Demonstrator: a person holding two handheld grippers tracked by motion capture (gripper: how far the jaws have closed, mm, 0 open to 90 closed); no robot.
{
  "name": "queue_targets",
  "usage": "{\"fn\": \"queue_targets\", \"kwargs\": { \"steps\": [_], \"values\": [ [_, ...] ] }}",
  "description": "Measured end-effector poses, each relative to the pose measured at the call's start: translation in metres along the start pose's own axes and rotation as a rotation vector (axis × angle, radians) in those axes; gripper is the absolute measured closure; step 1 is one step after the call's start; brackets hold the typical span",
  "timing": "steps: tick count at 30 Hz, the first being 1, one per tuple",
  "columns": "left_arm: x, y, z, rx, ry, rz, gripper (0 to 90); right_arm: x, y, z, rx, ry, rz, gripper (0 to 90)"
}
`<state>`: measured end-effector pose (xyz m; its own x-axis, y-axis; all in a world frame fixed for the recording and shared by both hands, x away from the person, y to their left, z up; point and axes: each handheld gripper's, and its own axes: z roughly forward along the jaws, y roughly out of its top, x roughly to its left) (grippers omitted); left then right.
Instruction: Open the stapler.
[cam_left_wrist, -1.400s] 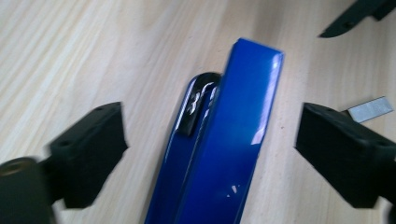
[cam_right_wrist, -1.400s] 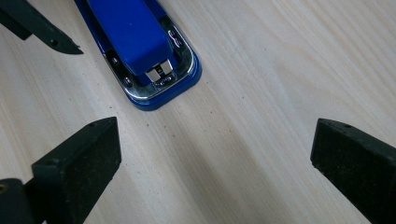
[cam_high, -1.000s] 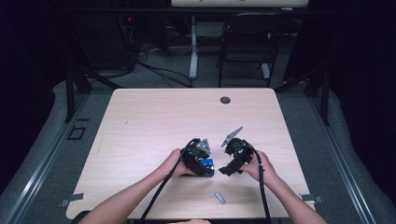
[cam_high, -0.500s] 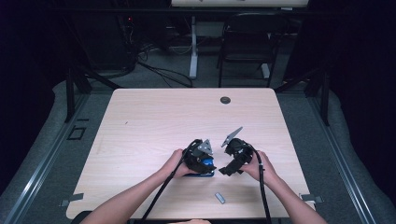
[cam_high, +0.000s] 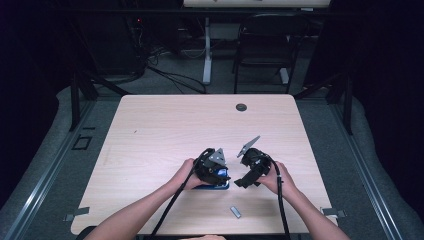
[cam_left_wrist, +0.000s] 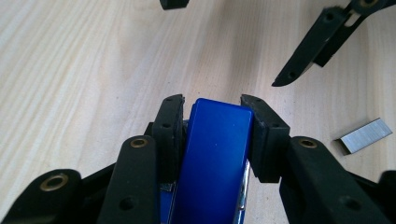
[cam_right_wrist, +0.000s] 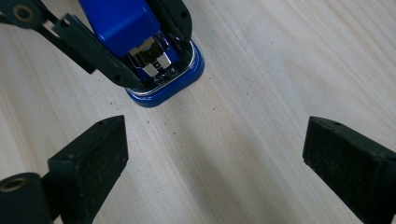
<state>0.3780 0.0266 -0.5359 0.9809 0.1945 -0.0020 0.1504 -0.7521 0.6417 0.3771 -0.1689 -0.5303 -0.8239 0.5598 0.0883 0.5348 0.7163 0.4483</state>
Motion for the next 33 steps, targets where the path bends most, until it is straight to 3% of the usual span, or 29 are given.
{"fn": "queue_targets", "kwargs": {
  "steps": [11,17,22,24,30,33],
  "values": [
    [0.002,-0.001,-0.015,-0.036,-0.027,0.012,62.1,-0.001,0.001,-0.001,-0.024,-0.036,-0.006,9.6],
    [0.004,-0.002,-0.023,-0.057,-0.029,0.014,62.6,0.0,0.002,-0.003,-0.053,-0.017,-0.012,15.3],
    [0.003,-0.002,-0.027,-0.068,-0.016,0.023,62.8,0.005,0.005,-0.006,-0.122,-0.042,-0.01,32.9],
    [0.002,-0.002,-0.029,-0.068,-0.017,0.025,62.9,0.007,0.006,-0.004,-0.12,-0.038,-0.015,38.5],
    [0.001,-0.003,-0.034,-0.076,-0.006,0.029,63.1,0.015,0.01,-0.002,-0.131,-0.051,-0.027,68.9],
    [0.002,-0.004,-0.035,-0.076,-0.003,0.029,63.2,0.019,0.011,-0.002,-0.166,-0.019,-0.01,76.9]
  ]
}}
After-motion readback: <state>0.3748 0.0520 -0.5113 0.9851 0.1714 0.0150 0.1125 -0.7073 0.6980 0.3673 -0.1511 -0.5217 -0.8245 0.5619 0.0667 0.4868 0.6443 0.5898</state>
